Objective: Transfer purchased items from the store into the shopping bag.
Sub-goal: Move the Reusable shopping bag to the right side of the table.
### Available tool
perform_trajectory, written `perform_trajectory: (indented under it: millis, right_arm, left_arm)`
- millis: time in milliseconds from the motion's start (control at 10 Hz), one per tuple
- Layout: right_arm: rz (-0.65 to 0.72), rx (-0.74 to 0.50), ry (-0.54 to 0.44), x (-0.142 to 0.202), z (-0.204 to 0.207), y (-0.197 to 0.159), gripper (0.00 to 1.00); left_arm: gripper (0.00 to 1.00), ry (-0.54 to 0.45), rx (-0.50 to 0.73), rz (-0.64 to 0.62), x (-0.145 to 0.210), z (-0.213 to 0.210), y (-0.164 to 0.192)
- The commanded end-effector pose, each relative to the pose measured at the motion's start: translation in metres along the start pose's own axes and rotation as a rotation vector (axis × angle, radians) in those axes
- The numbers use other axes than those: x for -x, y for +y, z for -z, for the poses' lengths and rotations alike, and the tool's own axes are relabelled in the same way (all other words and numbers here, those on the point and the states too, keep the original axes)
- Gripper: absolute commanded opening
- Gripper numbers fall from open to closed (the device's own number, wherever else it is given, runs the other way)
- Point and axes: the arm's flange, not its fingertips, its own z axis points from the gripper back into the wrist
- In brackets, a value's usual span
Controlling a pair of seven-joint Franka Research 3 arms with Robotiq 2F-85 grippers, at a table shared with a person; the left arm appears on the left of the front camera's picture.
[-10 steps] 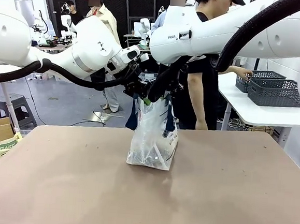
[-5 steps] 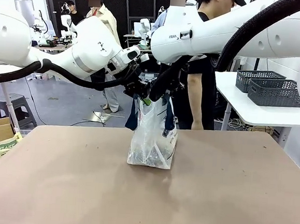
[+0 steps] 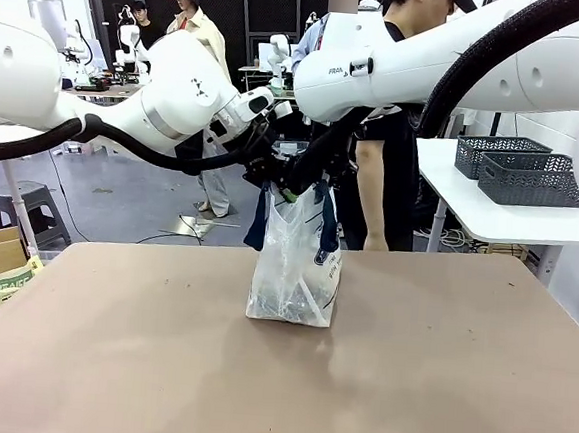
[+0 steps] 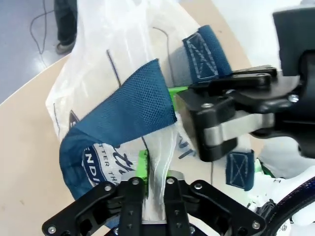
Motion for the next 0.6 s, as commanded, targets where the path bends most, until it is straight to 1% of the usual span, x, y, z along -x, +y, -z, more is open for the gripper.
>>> perform_trajectory:
  millis: [0,200,500]
  right_arm:
    - [0.056,-0.018,-0.009,0.002,0.000,0.000,0.00]
    - [0.073,0.006,-0.022,0.001,0.002,0.000,0.00]
    - [0.097,0.011,-0.030,-0.002,0.005,0.000,0.00]
  left_arm:
    - [0.60,-0.015,0.108,0.023,0.010,-0.013,-0.003]
    - [1.00,-0.035,0.140,0.016,0.016,-0.022,-0.005]
    - [1.00,-0.044,0.184,0.007,0.023,-0.029,-0.007]
